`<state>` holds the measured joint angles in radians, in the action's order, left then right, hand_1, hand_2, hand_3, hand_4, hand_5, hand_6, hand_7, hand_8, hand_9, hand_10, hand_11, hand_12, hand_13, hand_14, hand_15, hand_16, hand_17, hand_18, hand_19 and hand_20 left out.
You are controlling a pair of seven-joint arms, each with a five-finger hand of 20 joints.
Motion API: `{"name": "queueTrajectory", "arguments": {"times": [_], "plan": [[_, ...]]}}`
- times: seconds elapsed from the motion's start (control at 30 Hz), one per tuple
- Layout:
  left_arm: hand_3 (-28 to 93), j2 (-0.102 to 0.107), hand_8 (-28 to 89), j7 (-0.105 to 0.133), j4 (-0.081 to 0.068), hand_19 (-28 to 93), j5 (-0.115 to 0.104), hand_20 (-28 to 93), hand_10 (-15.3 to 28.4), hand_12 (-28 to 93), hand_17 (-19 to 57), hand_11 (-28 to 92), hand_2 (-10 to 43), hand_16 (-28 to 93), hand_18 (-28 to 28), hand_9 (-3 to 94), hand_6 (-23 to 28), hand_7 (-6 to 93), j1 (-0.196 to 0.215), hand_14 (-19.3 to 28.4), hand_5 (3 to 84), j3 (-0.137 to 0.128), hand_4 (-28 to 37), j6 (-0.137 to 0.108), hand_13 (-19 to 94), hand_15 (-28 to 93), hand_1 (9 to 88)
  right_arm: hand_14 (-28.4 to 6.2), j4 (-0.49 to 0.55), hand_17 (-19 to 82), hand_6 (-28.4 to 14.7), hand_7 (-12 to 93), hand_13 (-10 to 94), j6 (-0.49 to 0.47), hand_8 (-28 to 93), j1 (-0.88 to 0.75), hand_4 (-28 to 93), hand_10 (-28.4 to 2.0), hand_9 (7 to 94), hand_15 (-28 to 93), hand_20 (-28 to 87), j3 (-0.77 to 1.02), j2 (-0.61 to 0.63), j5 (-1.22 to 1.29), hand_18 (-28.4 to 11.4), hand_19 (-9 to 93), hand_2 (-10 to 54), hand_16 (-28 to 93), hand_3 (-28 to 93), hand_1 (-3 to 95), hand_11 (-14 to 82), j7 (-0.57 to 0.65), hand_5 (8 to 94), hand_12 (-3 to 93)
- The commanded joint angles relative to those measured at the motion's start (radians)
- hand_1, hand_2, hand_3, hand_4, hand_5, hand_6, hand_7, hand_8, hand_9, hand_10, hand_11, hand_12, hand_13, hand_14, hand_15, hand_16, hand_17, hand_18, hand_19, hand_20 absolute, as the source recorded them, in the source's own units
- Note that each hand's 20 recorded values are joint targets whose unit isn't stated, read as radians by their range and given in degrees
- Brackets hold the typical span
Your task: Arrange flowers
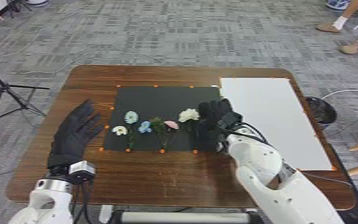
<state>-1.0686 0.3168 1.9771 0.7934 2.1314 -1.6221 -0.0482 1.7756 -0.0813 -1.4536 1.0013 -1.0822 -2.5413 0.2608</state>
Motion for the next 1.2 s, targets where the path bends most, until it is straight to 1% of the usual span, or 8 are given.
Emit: {"name": "queueTrajectory", "arguments": {"times": [0.03,0.33,0.5,0.6,0.7,0.87,1.1,1.2], "plan": [[65,-0.002,-10,-0.004,0.005,42,0.003,9,9.7,21,-12.6,11,-5.8,9,21.0,20.8,1.8,19.4,0.011,12.9,24.2,-0.005,-28.3,0.005,17,14,22.5,-5.5,0.054,19,0.0,52,62,0.023,-19,-0.017,-28,-10.5,52.6,83,48,0.052,0.033,0.036,-18.6,75,-9.5,30,87,36.5,44.2,-0.014,48.2,29.3],[65,-0.009,-10,0.001,0.011,42,0.004,9,9.7,21,-12.6,11,-5.9,9,21.0,20.8,1.8,19.4,0.016,12.8,24.2,-0.006,-28.3,0.003,17,14,22.5,-7.1,0.171,15,-3.4,38,55,0.051,-17,-0.104,-28,-12.6,43.8,79,47,0.145,0.112,0.211,-19.6,72,-9.5,26,86,28.8,32.9,-0.072,39.4,25.0],[65,-0.011,-10,0.002,-0.002,42,0.004,9,9.7,21,-12.6,11,-5.9,9,21.0,20.8,1.7,19.5,-0.024,12.8,24.3,0.026,-28.3,0.016,17,14,22.4,-10.5,0.267,11,-4.3,32,35,0.029,-15,-0.242,-28,-13.8,35.6,52,37,0.364,0.188,0.624,-20.1,61,-9.5,15,87,25.7,23.8,-0.123,33.4,23.4],[65,-0.006,-10,-0.025,-0.009,42,0.012,9,9.7,21,-12.6,11,-5.9,9,21.0,20.8,1.8,19.5,-0.047,12.7,24.3,0.031,-28.3,0.043,17,14,22.6,-11.7,0.3,9,-3.8,30,29,0.017,-16,-0.326,-25,-13.0,39.9,45,32,0.528,0.223,0.831,-20.1,60,-2.3,15,88,26.1,24.0,-0.166,40.2,22.7],[65,0.012,-10,-0.028,-0.009,42,0.028,9,9.7,21,-12.6,11,-5.9,9,21.0,20.9,1.8,19.5,-0.064,12.8,24.3,0.028,-28.3,0.036,17,14,22.7,-11.4,0.302,8,-3.4,29,27,-0.088,-16,-0.381,-23,-13.4,41.7,41,29,0.698,0.237,1.014,-19.9,57,3.1,15,91,25.2,23.5,-0.245,44.1,21.8],[64,0.033,-10,-0.027,-0.01,42,0.054,9,9.8,21,-12.6,11,-5.8,9,20.7,20.8,1.7,19.3,-0.089,12.9,24.4,0.028,-28.3,0.013,17,14,22.9,-11.4,0.315,3,-3.3,18,26,-0.095,-12,-0.41,-23,-14.0,39.8,24,24,0.826,0.221,1.381,-20.2,45,8.6,22,88,15.4,12.7,-0.234,42.0,21.2],[64,0.009,-10,-0.045,-0.038,40,0.048,8,9.4,20,-13.5,7,-5.5,8,20.6,19.5,1.8,18.3,-0.151,12.3,24.4,0.083,-28.3,0.039,15,8,23.1,-11.5,0.405,-3,-2.8,8,21,-0.091,-8,-0.558,-26,-12.1,32.6,1,18,0.974,0.148,1.661,-19.3,32,9.9,34,79,7.1,1.9,-0.193,35.2,20.6],[62,-0.035,-10,-0.054,-0.043,39,0.093,7,9.2,20,-14.0,5,-5.2,9,20.7,18.9,1.8,17.5,-0.159,12.2,24.4,0.097,-28.3,0.048,14,5,23.7,-11.0,0.426,-7,-2.3,7,18,-0.114,-8,-0.601,-27,-11.0,28.5,-3,16,1.001,0.108,1.691,-18.8,30,9.6,35,78,5.6,0.4,-0.173,31.3,19.3]]}}
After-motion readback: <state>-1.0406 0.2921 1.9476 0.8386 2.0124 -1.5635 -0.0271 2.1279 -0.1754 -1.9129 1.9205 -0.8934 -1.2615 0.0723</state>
